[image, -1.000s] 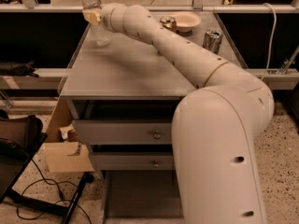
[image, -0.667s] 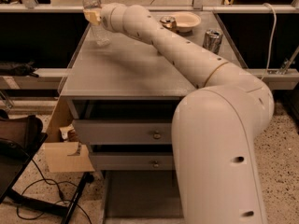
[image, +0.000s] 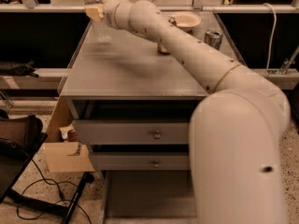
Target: Place water bottle into bottom drawer
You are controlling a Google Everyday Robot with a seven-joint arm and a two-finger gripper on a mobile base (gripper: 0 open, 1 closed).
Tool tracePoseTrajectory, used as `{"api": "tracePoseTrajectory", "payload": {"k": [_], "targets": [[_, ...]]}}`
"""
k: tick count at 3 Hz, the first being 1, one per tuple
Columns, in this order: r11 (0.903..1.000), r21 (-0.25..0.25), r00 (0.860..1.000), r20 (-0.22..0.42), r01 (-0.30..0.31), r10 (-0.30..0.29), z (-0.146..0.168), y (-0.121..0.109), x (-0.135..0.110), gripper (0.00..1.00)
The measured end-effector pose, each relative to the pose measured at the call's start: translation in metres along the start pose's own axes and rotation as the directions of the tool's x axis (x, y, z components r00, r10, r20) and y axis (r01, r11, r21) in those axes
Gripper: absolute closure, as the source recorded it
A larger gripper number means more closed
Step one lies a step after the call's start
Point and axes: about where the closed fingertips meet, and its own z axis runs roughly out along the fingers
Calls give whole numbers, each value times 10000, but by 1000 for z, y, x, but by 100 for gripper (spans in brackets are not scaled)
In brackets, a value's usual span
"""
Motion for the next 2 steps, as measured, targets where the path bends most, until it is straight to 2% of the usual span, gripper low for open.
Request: {"api": "tracePoseTrajectory", "payload": {"k": [1, 2], "targets": [[9998, -174, 9977, 677, -47, 59, -86, 5, -40, 100], [9999, 8, 9978, 660, 108, -109, -156, 29, -68, 100]]}}
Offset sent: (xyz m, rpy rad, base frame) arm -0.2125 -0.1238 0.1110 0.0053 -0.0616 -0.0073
